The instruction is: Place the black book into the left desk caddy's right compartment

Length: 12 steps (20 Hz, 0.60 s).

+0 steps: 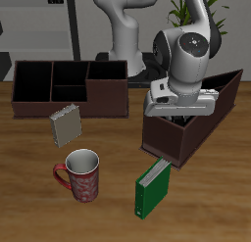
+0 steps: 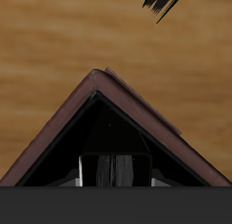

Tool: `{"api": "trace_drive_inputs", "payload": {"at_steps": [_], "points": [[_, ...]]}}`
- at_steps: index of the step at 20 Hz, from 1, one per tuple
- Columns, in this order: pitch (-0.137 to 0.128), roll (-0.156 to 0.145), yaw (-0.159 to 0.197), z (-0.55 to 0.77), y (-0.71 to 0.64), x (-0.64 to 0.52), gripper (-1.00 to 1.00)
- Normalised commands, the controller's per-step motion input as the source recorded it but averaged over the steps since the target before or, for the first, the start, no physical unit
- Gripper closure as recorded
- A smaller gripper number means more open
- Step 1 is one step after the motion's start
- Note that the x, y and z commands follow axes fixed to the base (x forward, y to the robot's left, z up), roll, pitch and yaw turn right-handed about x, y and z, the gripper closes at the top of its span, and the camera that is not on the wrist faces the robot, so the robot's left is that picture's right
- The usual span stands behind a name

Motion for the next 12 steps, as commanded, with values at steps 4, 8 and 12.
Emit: {"api": "trace_drive_inputs", "payload": {"at_steps": [4,8,12], "points": [[-0.017,0.009,-0.019,0.18,-0.02,-0.03,-1.00],[-0.018,-0.001,-0.009,0.12,-0.04,-0.04,-1.00],[-0.012,-0.004,0.007,0.07,-0.02,-0.03,-1.00]]}}
